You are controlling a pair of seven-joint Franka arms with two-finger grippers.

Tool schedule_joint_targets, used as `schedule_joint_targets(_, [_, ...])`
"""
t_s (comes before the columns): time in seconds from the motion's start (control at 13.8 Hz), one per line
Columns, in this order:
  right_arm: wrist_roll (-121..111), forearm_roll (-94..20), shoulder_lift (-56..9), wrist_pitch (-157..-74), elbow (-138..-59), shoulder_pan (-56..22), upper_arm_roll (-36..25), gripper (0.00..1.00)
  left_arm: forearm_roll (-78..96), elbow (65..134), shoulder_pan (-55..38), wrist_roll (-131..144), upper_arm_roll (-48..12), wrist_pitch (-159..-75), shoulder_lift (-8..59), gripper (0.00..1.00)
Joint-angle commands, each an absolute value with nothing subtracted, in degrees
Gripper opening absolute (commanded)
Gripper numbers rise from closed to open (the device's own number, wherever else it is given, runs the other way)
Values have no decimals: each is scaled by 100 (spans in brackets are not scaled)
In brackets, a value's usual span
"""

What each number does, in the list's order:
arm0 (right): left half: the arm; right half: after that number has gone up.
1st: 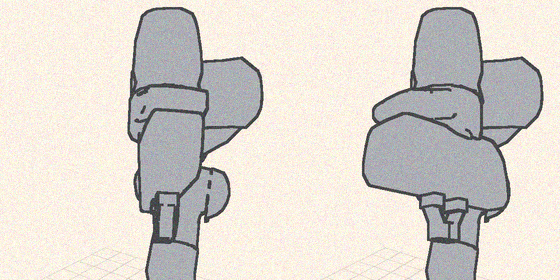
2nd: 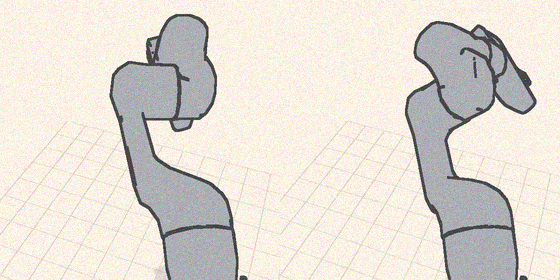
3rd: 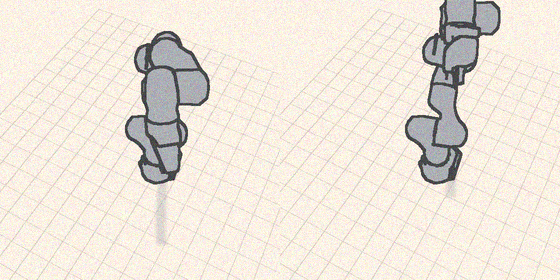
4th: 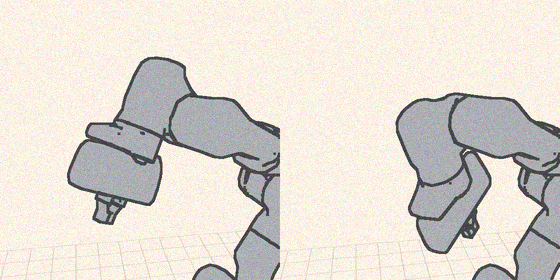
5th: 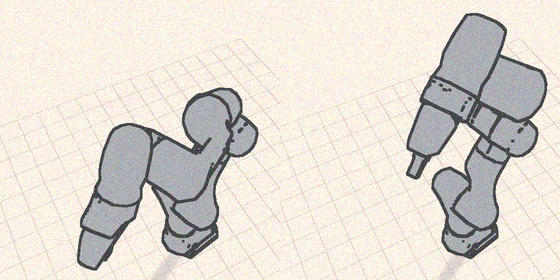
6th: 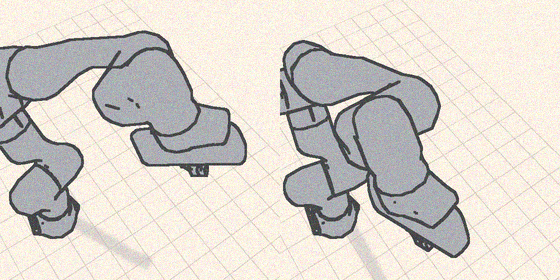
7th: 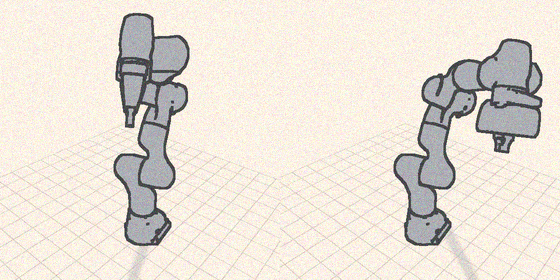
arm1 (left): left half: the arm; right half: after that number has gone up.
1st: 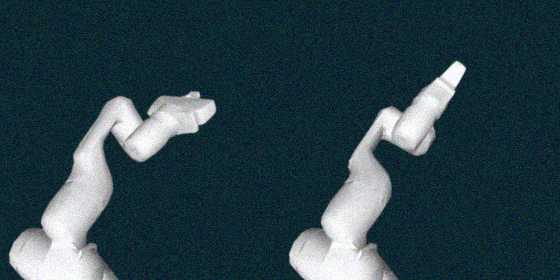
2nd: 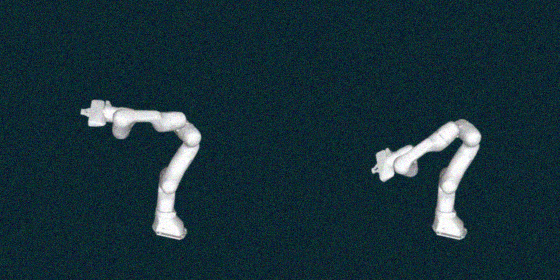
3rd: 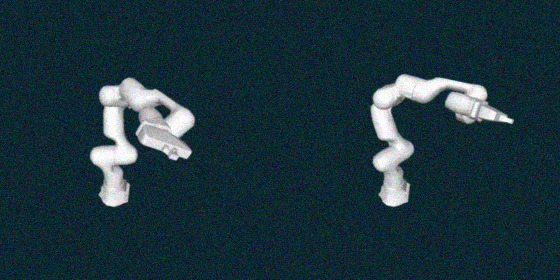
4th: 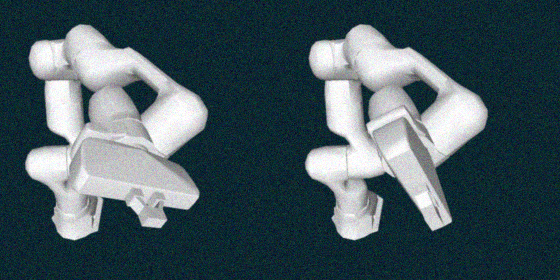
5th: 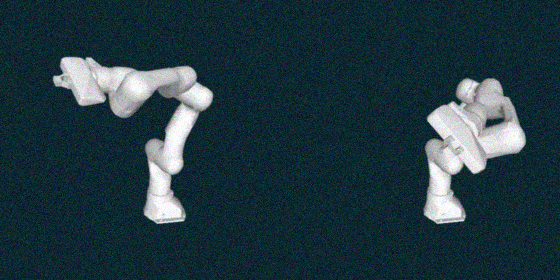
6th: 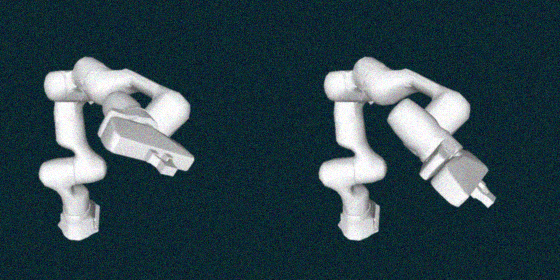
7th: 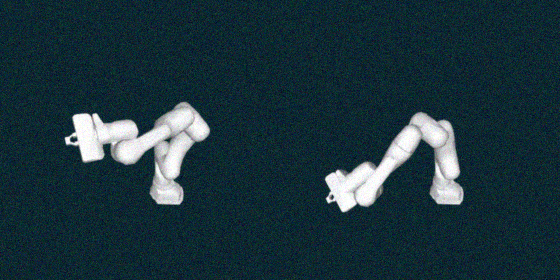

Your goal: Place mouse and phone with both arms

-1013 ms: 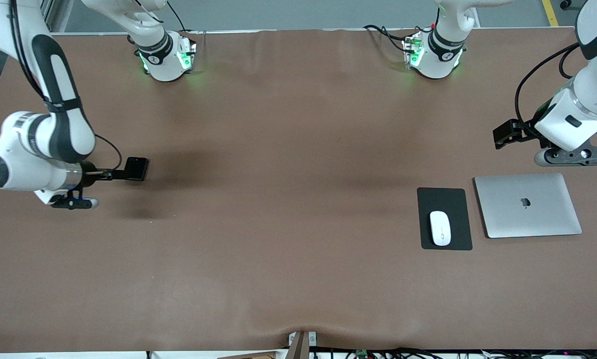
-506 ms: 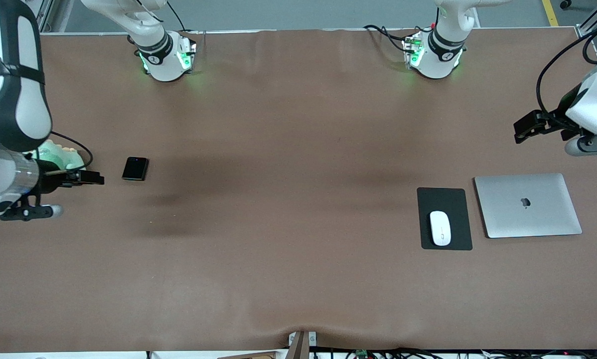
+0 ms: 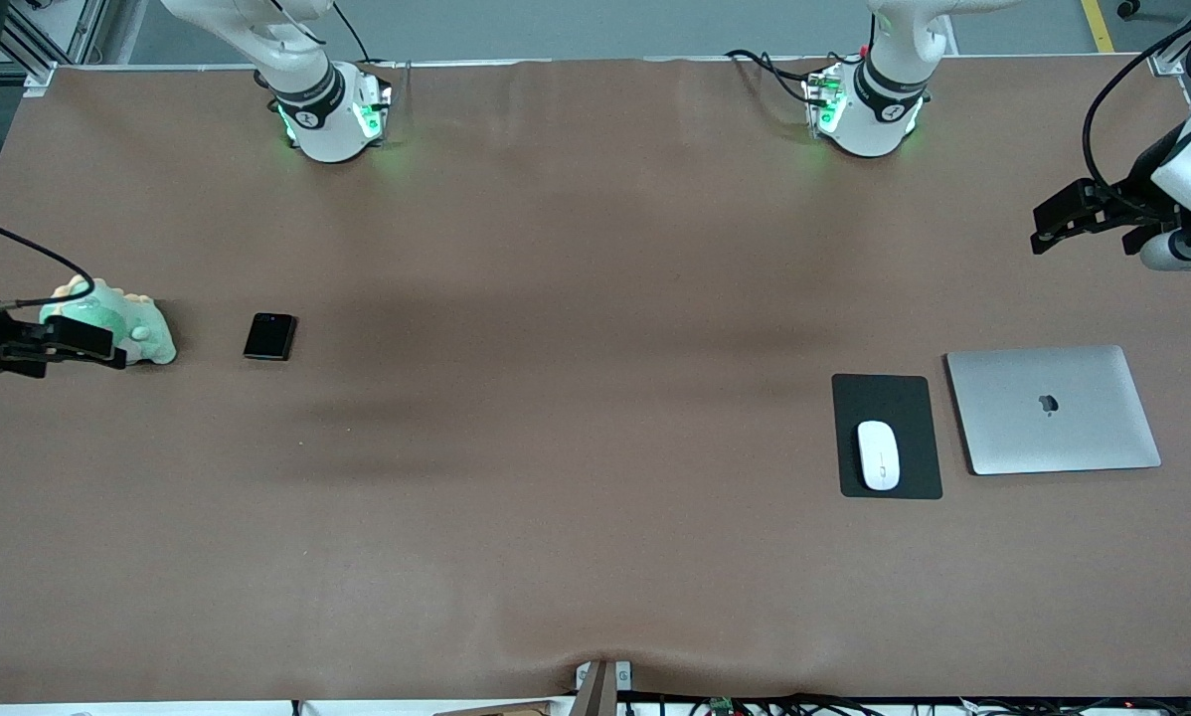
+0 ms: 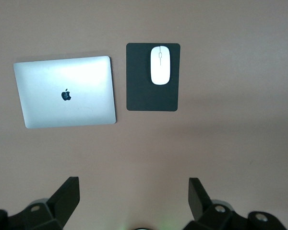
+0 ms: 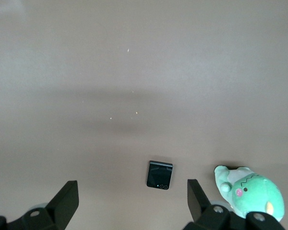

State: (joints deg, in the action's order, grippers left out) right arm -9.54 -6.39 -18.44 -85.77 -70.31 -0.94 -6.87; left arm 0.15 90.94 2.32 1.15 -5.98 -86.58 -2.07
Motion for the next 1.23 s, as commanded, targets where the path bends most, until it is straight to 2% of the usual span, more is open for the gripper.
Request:
schedule_joint_targets(0.0, [-1037, -642, -1541, -7914, -6741, -44, -642, 100, 141, 9211, 298, -254, -519, -8613, -343, 100])
schedule_joint_targets(0.29, [-985, -519, -968, -7427, -6872, -105, -633, 100, 132, 9246, 352, -176, -571, -8604, -317, 100])
schedule_joint_targets(0.72, [-976, -492, 192, -7339, -8146, -105, -642, 100, 132, 9237, 352, -149, -571, -8604, -352, 100])
schedule_joint_targets(1.16, [-976, -106, 475, -7444, -8639, -123, -519, 100, 27, 9071, 334, -149, -633, -8771, -186, 100])
